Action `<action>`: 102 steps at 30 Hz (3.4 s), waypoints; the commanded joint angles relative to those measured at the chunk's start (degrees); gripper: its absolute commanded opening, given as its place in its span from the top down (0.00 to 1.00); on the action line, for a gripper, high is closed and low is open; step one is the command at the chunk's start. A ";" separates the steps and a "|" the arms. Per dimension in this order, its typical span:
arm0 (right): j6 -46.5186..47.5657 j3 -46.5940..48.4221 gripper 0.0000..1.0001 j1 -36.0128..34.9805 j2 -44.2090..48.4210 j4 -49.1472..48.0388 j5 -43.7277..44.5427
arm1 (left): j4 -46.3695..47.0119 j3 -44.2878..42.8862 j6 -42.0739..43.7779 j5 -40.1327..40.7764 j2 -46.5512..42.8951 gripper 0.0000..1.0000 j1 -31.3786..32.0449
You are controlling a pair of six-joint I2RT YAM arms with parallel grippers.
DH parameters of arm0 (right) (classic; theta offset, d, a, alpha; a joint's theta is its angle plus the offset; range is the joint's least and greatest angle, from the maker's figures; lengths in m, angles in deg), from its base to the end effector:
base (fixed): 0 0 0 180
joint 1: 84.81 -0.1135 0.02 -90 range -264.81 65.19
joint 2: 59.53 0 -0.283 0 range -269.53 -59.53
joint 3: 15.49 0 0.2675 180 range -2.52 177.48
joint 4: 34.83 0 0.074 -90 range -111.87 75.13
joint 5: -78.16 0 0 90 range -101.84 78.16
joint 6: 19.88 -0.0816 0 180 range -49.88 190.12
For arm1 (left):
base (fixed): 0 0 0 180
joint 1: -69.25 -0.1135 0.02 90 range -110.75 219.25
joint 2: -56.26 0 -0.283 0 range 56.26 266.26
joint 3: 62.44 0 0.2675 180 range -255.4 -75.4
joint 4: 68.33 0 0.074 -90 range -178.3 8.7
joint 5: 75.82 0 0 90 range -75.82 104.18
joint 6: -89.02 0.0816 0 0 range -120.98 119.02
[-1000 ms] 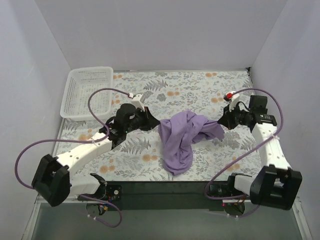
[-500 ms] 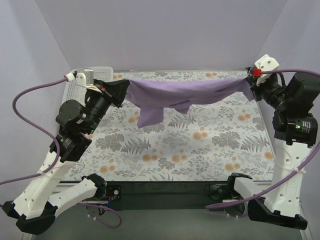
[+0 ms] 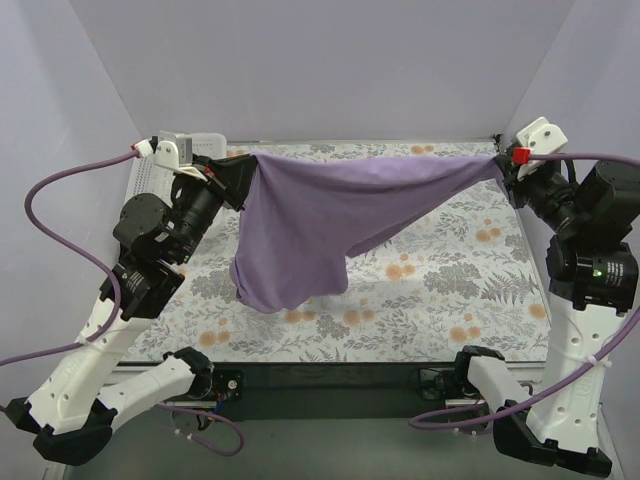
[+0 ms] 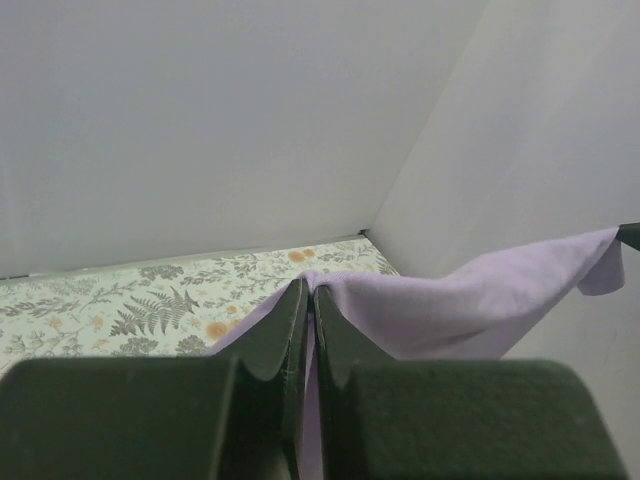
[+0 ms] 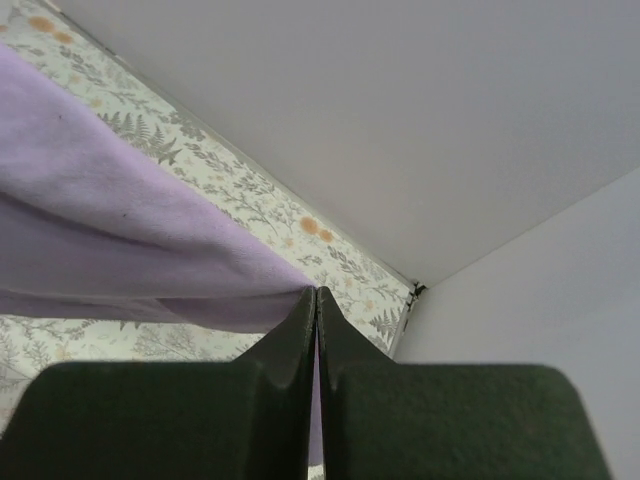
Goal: Fold and stack the t-shirts
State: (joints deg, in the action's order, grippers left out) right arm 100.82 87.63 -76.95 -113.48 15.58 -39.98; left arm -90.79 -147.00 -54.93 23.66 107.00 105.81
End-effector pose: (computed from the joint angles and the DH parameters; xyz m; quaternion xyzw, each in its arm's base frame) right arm 0.1779 0.0143 0.5416 -0.3039 0.6459 -0.0600 0.6978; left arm 0.1804 -0.1170 0.5119 -0.1587 0.6146 -0.5107 0.5799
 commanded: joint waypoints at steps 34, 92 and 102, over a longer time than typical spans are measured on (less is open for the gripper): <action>16.92 -28.15 0.99 0.14 12.54 -0.98 7.03 | 0.97 17.87 -8.25 -37.53 5.07 1.00 0.01; 1.38 -50.16 0.22 0.14 -3.44 -9.06 -11.15 | -9.66 14.63 -10.21 -31.81 38.04 0.92 -8.26; 2.87 -50.51 0.20 0.14 -3.18 -8.71 -11.14 | -9.23 20.16 -9.06 -24.60 27.66 0.58 -8.34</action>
State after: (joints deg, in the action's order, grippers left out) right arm 102.59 37.79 -76.95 -117.44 7.93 -49.75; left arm -100.32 -129.23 -64.63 -4.41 138.52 97.48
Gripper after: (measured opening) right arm 0.796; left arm 0.380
